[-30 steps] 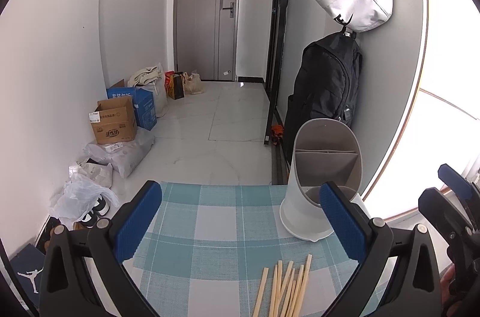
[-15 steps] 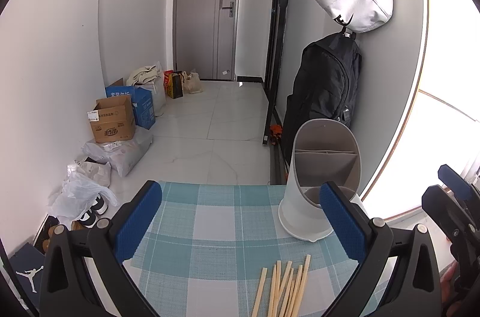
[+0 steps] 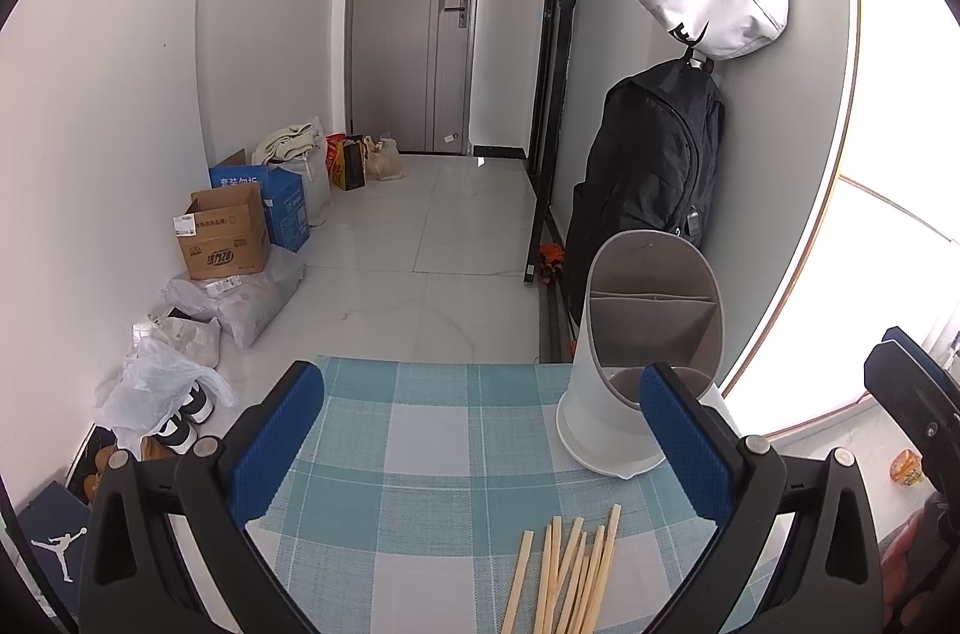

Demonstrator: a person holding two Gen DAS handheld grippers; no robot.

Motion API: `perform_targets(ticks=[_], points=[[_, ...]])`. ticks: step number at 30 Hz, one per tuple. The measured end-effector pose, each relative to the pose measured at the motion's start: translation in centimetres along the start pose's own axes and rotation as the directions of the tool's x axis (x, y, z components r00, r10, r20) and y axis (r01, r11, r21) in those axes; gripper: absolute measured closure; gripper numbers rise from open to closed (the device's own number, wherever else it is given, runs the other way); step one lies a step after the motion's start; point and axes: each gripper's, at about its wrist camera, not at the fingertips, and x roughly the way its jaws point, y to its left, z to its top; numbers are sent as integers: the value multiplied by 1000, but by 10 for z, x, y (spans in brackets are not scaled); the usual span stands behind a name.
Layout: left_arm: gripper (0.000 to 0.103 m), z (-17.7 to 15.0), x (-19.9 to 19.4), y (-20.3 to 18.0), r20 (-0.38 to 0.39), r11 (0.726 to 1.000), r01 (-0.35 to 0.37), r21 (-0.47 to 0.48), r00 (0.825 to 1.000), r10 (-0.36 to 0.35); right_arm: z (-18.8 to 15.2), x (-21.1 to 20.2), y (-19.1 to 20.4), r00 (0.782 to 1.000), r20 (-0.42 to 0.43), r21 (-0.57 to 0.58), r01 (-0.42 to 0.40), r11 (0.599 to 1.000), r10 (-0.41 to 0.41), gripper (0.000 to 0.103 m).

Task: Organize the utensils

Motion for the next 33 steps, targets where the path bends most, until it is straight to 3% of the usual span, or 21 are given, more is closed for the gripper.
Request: perform_targets(ticks=[12, 15, 18, 21, 23, 25, 29, 33], points=[[1, -1, 5, 1, -29, 1000, 12, 6, 1000, -12, -3, 4, 11, 1000, -24, -53, -20, 998, 19, 0], [1, -3, 9, 2, -46, 1000, 12, 9, 999, -11, -6, 12, 10, 998, -62, -55, -19, 998, 16, 0], [1, -4, 15, 8, -80, 1000, 11, -6, 997, -12, -12, 30, 6, 987, -162, -26, -17, 1000, 13, 0], [1, -5, 25, 19, -133, 999, 9, -42, 991, -14, -25, 59, -5, 937, -335, 95, -73, 993, 101, 10], [1, -5, 33, 26, -178, 998, 8, -65, 984, -19, -40, 80, -13, 878, -449, 188, -90, 978, 167, 18], [1, -7, 43, 36, -220, 996, -1, -87, 975, -18, -52, 94, -17, 838, -515, 219, -73, 973, 178, 33], [1, -11, 55, 50, -280, 993, -17, -115, 960, -16, -78, 120, -22, 742, -638, 267, -37, 963, 206, 40], [1, -16, 62, 62, -324, 990, -29, -139, 946, -18, -102, 141, -23, 671, -707, 319, 20, 948, 224, 55]])
